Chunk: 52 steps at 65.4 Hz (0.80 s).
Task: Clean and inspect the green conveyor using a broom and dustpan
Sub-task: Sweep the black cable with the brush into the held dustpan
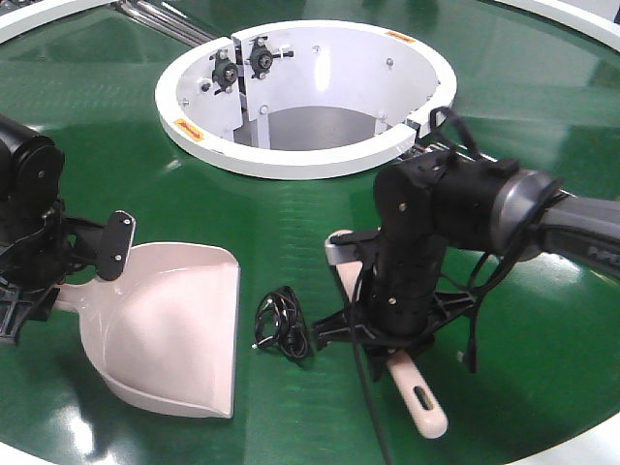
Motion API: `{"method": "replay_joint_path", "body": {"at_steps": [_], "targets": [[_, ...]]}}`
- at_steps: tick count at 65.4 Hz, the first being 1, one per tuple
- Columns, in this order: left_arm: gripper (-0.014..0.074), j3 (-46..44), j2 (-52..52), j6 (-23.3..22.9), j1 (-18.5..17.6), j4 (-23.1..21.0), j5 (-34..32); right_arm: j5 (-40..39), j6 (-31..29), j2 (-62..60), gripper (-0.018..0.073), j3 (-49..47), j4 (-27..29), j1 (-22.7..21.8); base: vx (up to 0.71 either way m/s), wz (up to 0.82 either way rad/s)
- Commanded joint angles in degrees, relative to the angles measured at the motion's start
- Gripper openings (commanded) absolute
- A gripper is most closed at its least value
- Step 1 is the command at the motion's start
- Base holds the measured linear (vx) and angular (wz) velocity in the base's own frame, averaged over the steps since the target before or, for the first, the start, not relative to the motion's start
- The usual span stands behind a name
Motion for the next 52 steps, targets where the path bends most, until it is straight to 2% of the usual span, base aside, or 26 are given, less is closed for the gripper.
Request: {"method": "replay_joint_path", "body": {"at_steps": [1, 25, 41, 52], "targets": [[0.0056, -1.52, -3.17, -0.68, -0.42, 0.15, -0.04, 0.85, 2.08, -1.55, -0.0004, -1.43, 0.04, 1.17, 0.0, 0.0], [0.0056, -1.52, -3.17, -0.68, -0.42, 0.15, -0.04, 5.28, 6.39, 2.56, -0.0004, -6.25, 0.74, 5.56, 0.0, 0.0], [0.0056, -1.52, -3.17, -0.68, -0.42, 0.15, -0.04, 5.28, 6.73, 8.06, -0.0004, -13.71, 8.1, 8.92, 0.0, 0.0], [0.0056, -1.52, -3.17, -0.68, -0.42, 0.15, -0.04, 5.28, 4.83, 12.43, -0.0003, -21.83, 12.67, 12.6, 0.0, 0.0]]}}
